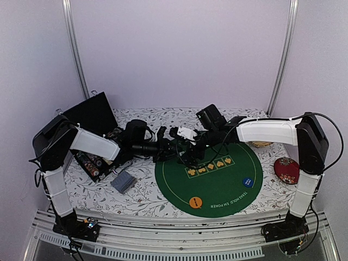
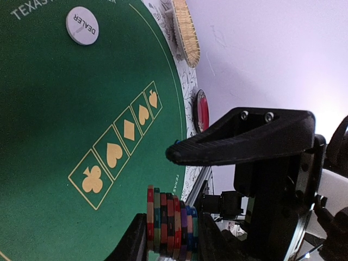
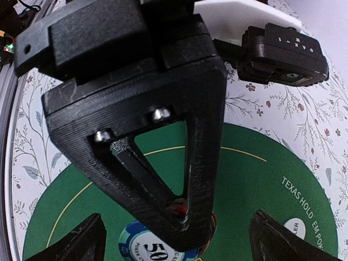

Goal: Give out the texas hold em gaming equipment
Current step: Pass from the left arm to the right

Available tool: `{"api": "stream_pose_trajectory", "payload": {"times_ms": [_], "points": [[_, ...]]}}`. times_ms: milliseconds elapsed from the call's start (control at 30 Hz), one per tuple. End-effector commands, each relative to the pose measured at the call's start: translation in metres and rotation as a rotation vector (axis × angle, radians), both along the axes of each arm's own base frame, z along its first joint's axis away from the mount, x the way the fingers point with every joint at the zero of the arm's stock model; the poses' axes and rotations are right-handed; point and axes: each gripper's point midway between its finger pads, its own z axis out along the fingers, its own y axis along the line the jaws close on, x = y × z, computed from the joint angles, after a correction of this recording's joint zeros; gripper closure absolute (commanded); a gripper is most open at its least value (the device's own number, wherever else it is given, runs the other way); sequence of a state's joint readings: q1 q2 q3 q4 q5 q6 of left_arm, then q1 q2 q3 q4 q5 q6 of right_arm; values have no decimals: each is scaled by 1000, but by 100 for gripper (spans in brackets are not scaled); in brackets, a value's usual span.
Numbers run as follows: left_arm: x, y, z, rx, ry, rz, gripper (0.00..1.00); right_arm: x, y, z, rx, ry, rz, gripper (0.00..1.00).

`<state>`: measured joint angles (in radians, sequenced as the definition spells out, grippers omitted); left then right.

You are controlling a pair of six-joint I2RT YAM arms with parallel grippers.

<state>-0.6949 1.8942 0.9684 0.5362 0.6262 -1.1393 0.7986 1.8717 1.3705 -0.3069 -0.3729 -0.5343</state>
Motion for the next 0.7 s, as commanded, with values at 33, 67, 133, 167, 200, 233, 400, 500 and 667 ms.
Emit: {"api": "stream_pose_trajectory", "payload": {"times_ms": [33, 67, 133, 167, 200, 233, 400, 500, 667], "points": [[-9, -5, 17, -52, -38, -37, 100, 8, 10, -1, -7, -35, 22, 16], [-10, -5, 18, -55, -39, -39, 100, 7, 10, -5, -11, -32, 26, 22], [-11, -5, 18, -58, -39, -42, 100, 9, 10, -10, -26, -26, 18, 35], [-11, -5, 18, -58, -39, -42, 100, 11, 9, -12, -35, -22, 11, 39], [-12, -4, 17, -58, -36, -43, 100, 11, 9, -13, -40, -20, 4, 40], [-12, -4, 17, -59, -37, -42, 100, 11, 8, -15, -43, -17, 2, 38], [-13, -5, 16, -68, -34, -50, 100, 9, 8, -19, -42, -9, 9, 34], [-13, -6, 17, -71, -35, -51, 100, 13, 8, -19, -43, -26, -5, 47], [-14, -5, 17, -75, -32, -51, 100, 16, 8, -16, -42, -46, -14, 66]]}}
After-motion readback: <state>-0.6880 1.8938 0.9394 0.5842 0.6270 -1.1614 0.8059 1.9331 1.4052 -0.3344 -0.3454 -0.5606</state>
